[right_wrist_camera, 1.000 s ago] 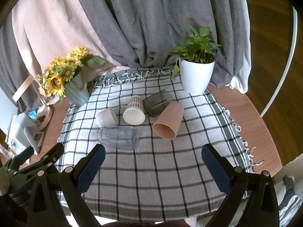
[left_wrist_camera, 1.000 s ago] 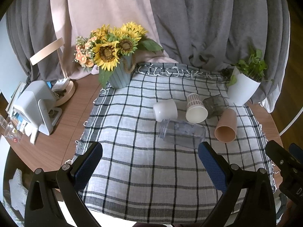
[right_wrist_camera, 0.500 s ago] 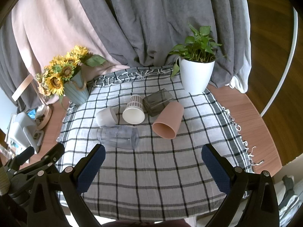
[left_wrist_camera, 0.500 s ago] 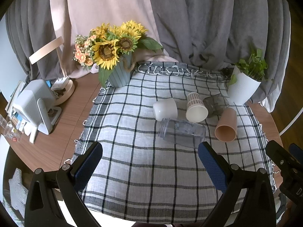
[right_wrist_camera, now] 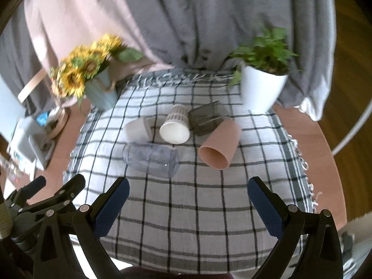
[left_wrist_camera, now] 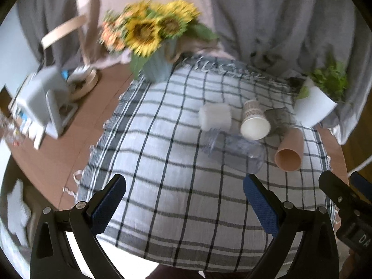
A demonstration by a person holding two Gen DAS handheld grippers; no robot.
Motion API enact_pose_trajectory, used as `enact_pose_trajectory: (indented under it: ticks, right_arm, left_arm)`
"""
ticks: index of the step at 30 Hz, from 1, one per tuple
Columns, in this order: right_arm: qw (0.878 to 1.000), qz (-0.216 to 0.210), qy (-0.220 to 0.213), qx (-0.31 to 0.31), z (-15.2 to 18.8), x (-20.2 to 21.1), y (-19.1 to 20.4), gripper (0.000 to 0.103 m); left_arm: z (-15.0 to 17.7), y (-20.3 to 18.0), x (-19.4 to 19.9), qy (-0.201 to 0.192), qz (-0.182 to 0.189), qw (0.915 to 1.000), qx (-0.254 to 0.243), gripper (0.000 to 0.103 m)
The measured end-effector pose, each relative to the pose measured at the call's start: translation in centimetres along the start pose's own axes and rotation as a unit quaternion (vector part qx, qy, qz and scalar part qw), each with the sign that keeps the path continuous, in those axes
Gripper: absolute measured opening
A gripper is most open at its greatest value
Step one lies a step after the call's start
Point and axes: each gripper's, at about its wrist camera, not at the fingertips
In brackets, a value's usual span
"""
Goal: Flip cup upside down
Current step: 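Move the right tool down toward the clear plastic jar lying sideways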
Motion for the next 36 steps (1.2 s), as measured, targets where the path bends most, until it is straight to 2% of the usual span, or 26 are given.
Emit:
enact_pose_trajectory:
  ticks: [5,11,14,19,22,27,36]
  right_arm:
    - [0.997,-0.033,0.041,0.049,-1.8,-3.0,0.7,0.102]
    - [0.983,-0.078,0.104,0.132,-2.9,-7.0,2.3,0.102]
    - [0.971,-0.098,0.131,0.173,-3.4,-8.9,3.3,0.102]
    - [0.954,-0.102,0.149,0.24,-4.3,-11.9,5.0,0.102]
    - [0.943,-0.098,0.158,0.277,-4.4,-13.7,5.9,0.102]
    - [0.925,-0.107,0.184,0.314,-4.2,-16.5,7.1,0.102]
    - [0.889,-0.121,0.214,0.386,-3.7,-20.0,9.0,0.102]
  left_arm:
    - [0.8,0.9,-1.9,0.04,-0.032,0.997,0.058,0.103]
    - [1.8,1.6,-3.5,0.065,-0.072,0.9861,0.135,0.103]
    - [2.2,1.9,-4.3,0.073,-0.095,0.9785,0.168,0.103]
    - [2.9,2.0,-6.6,0.096,-0.135,0.9618,0.218,0.103]
    - [3.4,2.3,-7.8,0.108,-0.144,0.9538,0.241,0.103]
    - [4.0,2.4,-9.2,0.123,-0.163,0.9426,0.265,0.103]
    - [3.9,1.6,-12.0,0.152,-0.184,0.9368,0.256,0.102]
Point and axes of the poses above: each gripper's, at about its wrist camera, not at the fingertips, and x roughly against the way its jaws point, y to its left, z to its underside, and after that the axes turned 1 degree about -y, right-handed
